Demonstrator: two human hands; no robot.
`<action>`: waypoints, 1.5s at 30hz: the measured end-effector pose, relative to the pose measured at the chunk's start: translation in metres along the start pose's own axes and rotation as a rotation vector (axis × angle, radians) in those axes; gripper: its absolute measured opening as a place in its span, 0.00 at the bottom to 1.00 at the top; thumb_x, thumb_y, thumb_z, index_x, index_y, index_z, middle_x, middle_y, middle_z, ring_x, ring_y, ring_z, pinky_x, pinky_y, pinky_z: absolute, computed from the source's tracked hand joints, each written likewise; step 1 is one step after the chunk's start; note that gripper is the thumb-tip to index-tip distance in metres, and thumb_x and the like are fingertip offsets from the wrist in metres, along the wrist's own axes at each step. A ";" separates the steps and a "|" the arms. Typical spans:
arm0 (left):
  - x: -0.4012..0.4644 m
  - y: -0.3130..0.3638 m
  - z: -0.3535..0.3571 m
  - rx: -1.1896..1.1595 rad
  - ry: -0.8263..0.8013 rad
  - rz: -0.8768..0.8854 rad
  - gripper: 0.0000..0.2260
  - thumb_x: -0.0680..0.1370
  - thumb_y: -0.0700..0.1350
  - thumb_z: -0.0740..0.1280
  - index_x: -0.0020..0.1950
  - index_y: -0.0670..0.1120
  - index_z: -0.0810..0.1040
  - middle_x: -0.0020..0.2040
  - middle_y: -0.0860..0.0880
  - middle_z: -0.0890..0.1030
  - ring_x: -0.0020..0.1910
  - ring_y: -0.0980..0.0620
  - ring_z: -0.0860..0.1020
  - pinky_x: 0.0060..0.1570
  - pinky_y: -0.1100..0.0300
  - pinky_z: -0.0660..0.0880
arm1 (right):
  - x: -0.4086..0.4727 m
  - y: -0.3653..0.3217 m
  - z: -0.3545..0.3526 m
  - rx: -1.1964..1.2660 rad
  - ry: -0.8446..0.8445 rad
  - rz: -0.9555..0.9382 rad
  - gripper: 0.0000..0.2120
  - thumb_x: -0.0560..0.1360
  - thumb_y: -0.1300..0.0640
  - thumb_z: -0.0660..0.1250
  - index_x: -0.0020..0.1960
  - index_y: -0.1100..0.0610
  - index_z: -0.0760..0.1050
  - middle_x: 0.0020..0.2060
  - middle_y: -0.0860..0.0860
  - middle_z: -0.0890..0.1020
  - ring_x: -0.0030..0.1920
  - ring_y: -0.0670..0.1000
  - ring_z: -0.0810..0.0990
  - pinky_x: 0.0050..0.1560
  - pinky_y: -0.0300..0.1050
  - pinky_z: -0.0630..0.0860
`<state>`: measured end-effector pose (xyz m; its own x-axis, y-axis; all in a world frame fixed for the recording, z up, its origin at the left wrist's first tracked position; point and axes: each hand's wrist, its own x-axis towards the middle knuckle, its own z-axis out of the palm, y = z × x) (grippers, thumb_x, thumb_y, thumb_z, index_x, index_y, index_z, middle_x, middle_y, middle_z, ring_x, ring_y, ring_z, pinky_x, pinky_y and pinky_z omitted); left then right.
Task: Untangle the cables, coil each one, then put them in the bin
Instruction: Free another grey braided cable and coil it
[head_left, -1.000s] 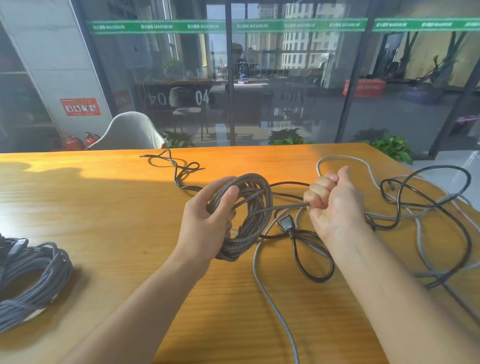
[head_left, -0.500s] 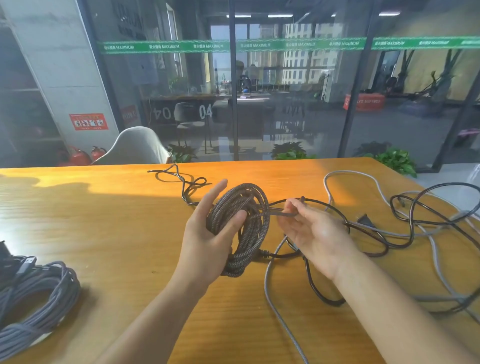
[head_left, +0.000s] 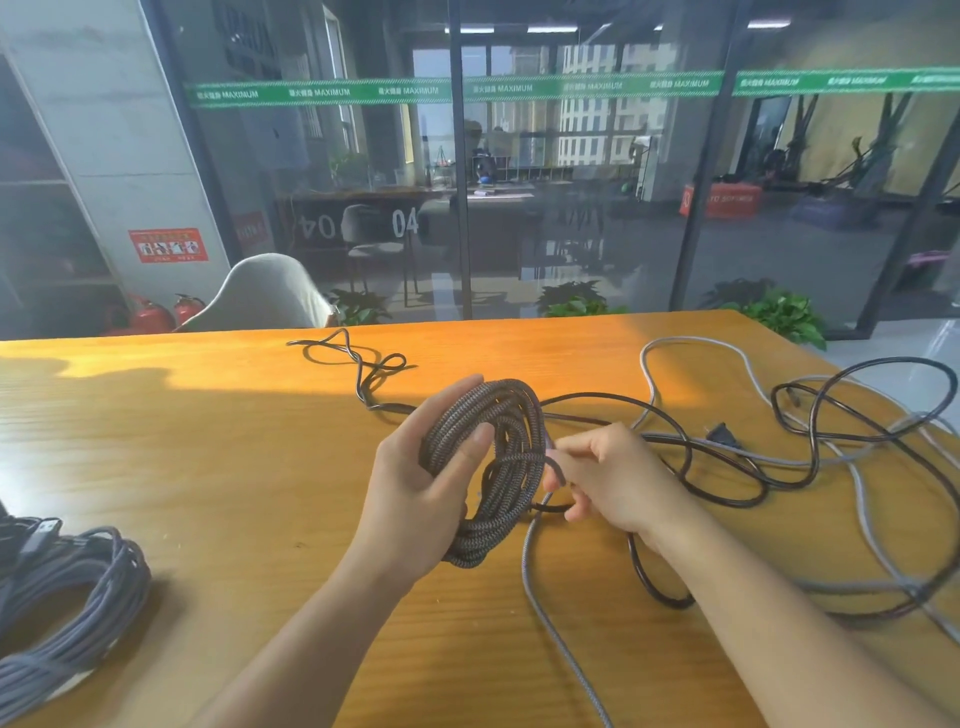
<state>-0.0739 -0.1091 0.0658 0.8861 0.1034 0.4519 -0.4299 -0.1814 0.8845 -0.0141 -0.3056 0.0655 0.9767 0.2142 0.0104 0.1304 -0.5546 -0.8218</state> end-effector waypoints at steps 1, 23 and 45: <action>-0.001 0.001 0.000 0.017 0.001 0.011 0.16 0.82 0.45 0.69 0.70 0.56 0.78 0.34 0.63 0.79 0.33 0.64 0.77 0.39 0.66 0.72 | -0.001 -0.002 0.001 -0.143 0.006 -0.010 0.18 0.84 0.50 0.65 0.39 0.53 0.84 0.29 0.43 0.82 0.27 0.45 0.83 0.36 0.36 0.75; 0.003 0.002 0.000 -0.233 -0.136 -0.121 0.15 0.82 0.50 0.68 0.69 0.56 0.80 0.39 0.41 0.68 0.31 0.50 0.64 0.30 0.60 0.66 | 0.006 0.015 0.013 0.740 -0.489 -0.243 0.10 0.80 0.70 0.67 0.51 0.60 0.85 0.56 0.61 0.84 0.58 0.58 0.81 0.66 0.57 0.75; 0.000 0.004 0.010 -0.121 -0.053 -0.017 0.12 0.84 0.43 0.66 0.66 0.52 0.78 0.34 0.57 0.79 0.28 0.56 0.72 0.30 0.61 0.73 | -0.002 -0.004 0.004 1.107 -0.504 -0.077 0.15 0.83 0.61 0.55 0.61 0.66 0.76 0.47 0.56 0.83 0.47 0.52 0.83 0.51 0.48 0.78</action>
<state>-0.0736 -0.1196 0.0680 0.9000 0.0534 0.4325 -0.4294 -0.0607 0.9011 -0.0173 -0.3002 0.0664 0.7654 0.6407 0.0607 -0.2708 0.4062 -0.8727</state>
